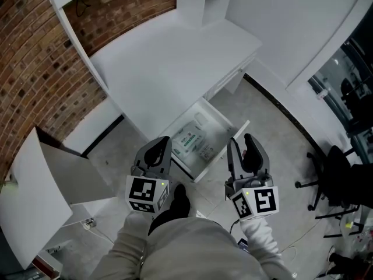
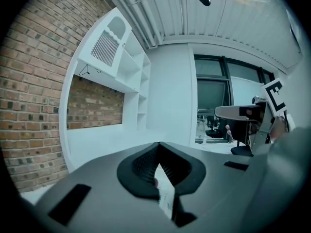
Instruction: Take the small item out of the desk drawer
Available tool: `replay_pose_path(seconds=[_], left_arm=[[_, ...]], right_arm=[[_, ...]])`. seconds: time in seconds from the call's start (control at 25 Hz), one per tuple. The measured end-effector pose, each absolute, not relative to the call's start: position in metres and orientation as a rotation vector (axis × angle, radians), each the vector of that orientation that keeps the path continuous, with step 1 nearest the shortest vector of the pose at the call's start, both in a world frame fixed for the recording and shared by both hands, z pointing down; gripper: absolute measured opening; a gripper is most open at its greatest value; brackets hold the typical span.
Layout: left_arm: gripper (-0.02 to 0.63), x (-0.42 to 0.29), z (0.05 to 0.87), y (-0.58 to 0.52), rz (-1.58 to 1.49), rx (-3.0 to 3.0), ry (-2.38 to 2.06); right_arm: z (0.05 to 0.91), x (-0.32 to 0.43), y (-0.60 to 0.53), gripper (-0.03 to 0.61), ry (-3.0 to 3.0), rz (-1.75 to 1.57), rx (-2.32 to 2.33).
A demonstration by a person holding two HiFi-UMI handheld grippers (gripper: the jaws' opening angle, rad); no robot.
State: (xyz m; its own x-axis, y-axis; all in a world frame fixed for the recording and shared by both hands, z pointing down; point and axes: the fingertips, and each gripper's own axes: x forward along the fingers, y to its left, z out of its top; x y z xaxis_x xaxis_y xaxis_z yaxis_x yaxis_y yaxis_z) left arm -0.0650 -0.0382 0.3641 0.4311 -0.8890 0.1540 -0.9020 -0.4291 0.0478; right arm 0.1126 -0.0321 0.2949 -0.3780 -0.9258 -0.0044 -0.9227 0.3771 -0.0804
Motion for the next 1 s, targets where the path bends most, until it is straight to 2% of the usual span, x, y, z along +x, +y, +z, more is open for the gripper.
replay_pose_path(seconds=[1.0], left_arm=[[0.017,-0.086,0.381,-0.107,0.168,2.478,-1.644]], right_arm=[[0.327,0.091,-0.13,0.189,2.692,-0.159,-1.691]])
